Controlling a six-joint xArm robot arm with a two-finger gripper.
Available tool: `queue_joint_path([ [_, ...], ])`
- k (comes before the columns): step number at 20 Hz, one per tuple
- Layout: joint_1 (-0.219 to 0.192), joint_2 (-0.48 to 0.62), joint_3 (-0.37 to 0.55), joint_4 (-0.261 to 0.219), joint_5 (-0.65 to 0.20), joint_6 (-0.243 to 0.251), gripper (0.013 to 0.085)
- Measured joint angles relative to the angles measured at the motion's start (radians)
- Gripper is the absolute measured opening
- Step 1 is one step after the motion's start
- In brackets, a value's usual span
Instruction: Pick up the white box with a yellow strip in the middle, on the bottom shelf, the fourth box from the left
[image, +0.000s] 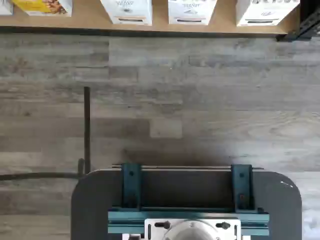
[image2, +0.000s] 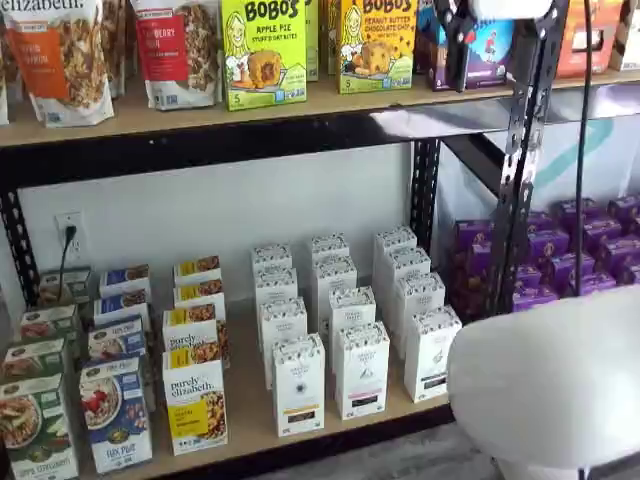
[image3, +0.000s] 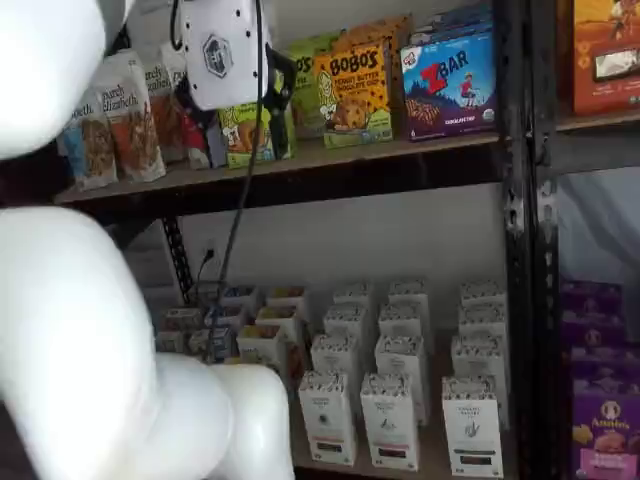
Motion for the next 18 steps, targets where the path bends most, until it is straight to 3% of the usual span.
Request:
queue_joint_path([
  [2, -0.085, 0.013, -0.008, 0.097, 0.028, -0.040, 0.0850],
  [4, -0.089, 0.010, -0.001, 0.103, 0.016, -0.045, 0.0850],
  [10, -0.065, 0.010, 0.059, 0.089, -0.056, -0.034, 0.0850],
  [18, 0.032, 0.019, 0.172, 0.021, -0.199, 0.032, 0.0850],
])
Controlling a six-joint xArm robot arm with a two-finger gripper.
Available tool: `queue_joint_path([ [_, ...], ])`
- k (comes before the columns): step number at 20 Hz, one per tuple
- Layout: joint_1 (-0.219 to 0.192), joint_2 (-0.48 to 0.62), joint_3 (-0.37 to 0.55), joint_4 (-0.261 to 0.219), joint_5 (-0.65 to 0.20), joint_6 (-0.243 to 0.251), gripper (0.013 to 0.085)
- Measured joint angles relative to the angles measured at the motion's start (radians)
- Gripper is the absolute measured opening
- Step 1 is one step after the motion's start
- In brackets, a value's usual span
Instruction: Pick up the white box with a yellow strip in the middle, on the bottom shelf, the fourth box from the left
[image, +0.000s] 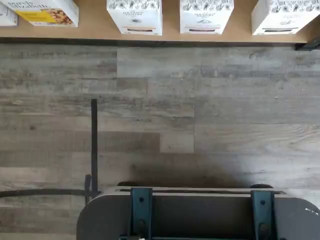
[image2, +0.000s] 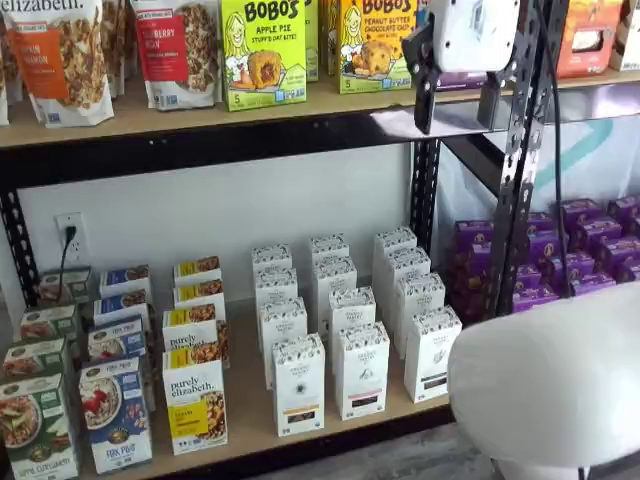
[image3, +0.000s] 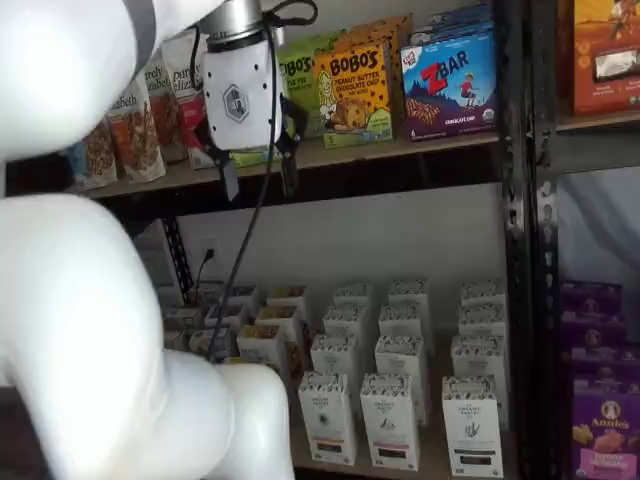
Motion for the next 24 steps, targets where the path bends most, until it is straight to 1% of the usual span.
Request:
queue_joint_path([
  [2, 0.013, 0.007, 0.026, 0.004, -0.031, 0.012, 0.0850],
  [4, 0.038, 0.021, 0.078, 0.010, -0.098, 0.035, 0.0850],
  [10, 0.102, 0.035, 0.170, -0.020, -0.236, 0.091, 0.0850],
  [13, 0.127, 0.049, 0.209, -0.020, -0.298, 0.114, 0.0850],
  [16, 0.161, 0.078, 0.252, -0.024, -0.371, 0.146, 0.0850],
  [21, 0.204, 0.132, 0.303, -0.034, -0.470, 0.188, 0.0850],
  [24, 0.219, 0.174, 0.313, -0.036, -0.501, 0.203, 0.0850],
])
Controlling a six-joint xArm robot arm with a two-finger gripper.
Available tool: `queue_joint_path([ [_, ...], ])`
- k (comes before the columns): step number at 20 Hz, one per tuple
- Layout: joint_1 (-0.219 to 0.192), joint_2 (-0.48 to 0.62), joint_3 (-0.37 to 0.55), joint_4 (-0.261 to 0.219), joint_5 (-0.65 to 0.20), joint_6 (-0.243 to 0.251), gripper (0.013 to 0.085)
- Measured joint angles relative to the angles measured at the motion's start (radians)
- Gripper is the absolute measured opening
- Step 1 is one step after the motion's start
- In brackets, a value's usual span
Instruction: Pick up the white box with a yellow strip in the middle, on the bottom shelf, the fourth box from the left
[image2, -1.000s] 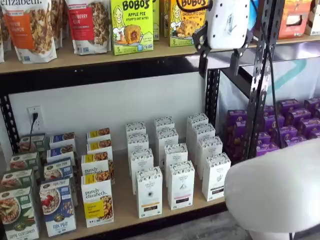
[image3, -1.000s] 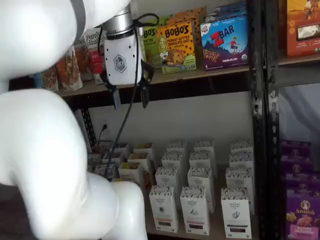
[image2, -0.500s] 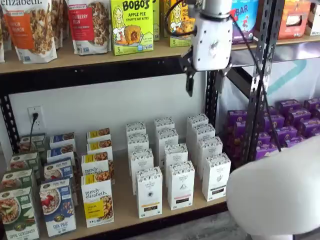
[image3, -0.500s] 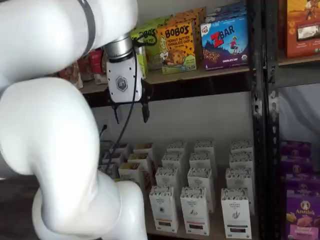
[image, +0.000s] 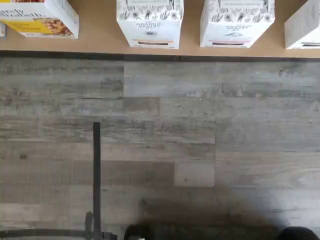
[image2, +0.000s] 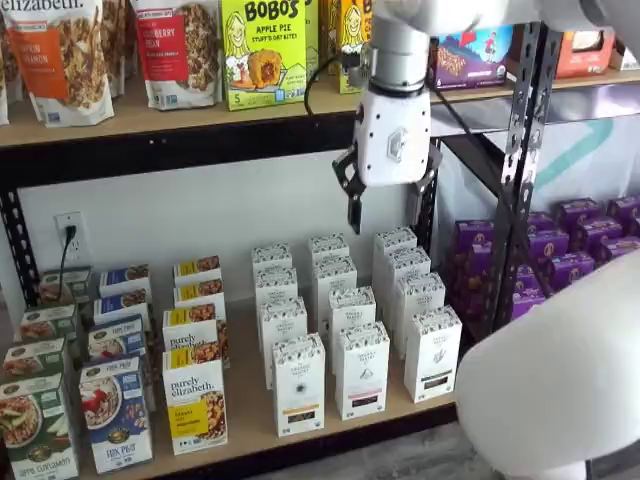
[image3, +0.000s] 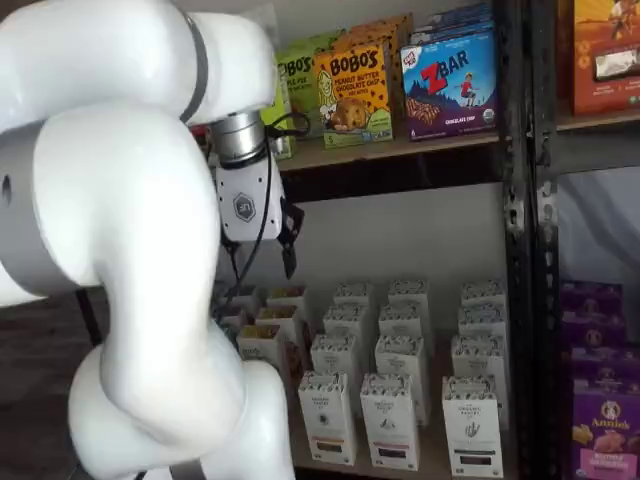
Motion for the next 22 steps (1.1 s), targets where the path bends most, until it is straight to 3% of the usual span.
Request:
queue_joint_path([
  [5, 0.041, 0.072, 0.024, -0.059, -0.092, 0.060, 0.0850],
  [11, 0.043, 0.159, 0.055, -0.008, -0.229, 0.042, 0.0850],
  [15, 0.068, 0.270, 0.012, -0.050, -0.226, 0.086, 0.0850],
  [17, 0.069, 0.325, -0.007, -0.045, -0.234, 0.085, 0.0850],
  [22, 0.080, 0.395, 0.023, -0.034, -0.394, 0.092, 0.0850],
])
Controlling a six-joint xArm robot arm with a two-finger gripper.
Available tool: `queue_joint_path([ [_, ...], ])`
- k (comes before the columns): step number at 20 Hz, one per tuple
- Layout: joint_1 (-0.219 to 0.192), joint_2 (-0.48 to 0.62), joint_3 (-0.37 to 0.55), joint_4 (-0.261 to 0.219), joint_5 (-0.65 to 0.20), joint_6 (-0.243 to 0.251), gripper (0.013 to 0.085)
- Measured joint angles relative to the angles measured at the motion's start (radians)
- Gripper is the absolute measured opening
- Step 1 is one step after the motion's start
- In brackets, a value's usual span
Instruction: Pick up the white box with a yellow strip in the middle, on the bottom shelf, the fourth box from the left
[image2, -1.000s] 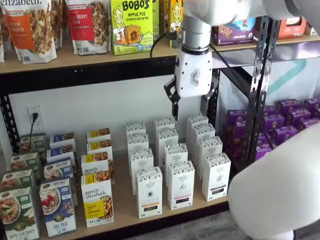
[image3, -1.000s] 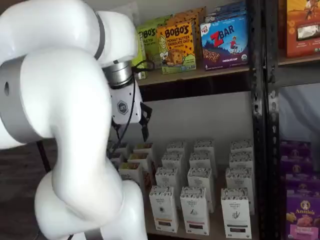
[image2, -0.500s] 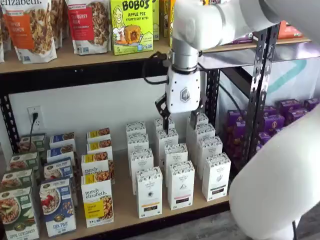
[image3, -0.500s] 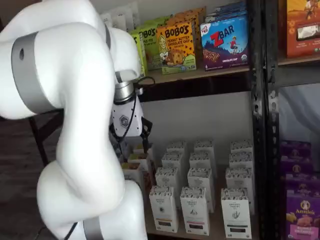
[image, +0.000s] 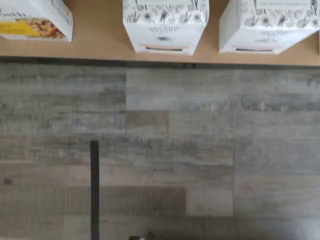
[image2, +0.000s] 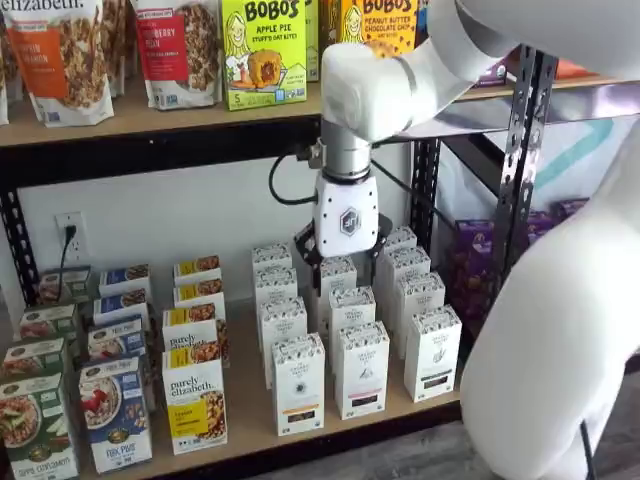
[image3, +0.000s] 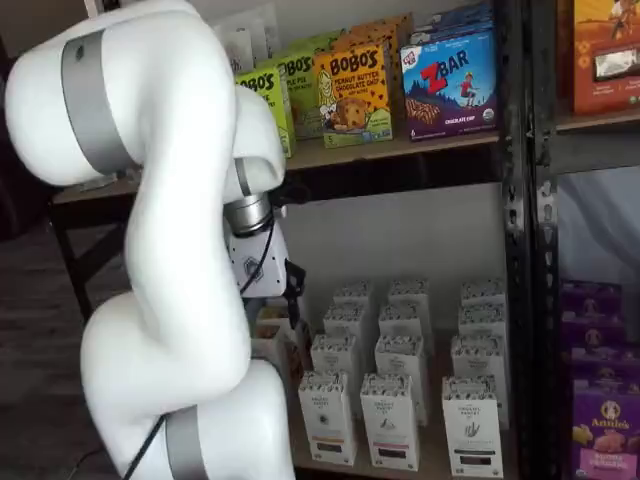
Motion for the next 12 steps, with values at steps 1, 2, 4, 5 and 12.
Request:
queue_joint_path([
  [1, 0.007, 0.018, 0.004, -0.009, -0.030, 0.012, 0.0850],
  [2, 0.012, 0.035, 0.007, -0.013, -0.056, 0.021, 0.0850],
  [4, 0.026, 0.078, 0.010, -0.031, -0.115, 0.047, 0.0850],
  [5, 0.032, 0.101, 0.011, -0.029, -0.144, 0.052, 0.0850],
  [12, 0.055, 0.285, -0.044, -0.018, -0.254, 0.068, 0.0850],
])
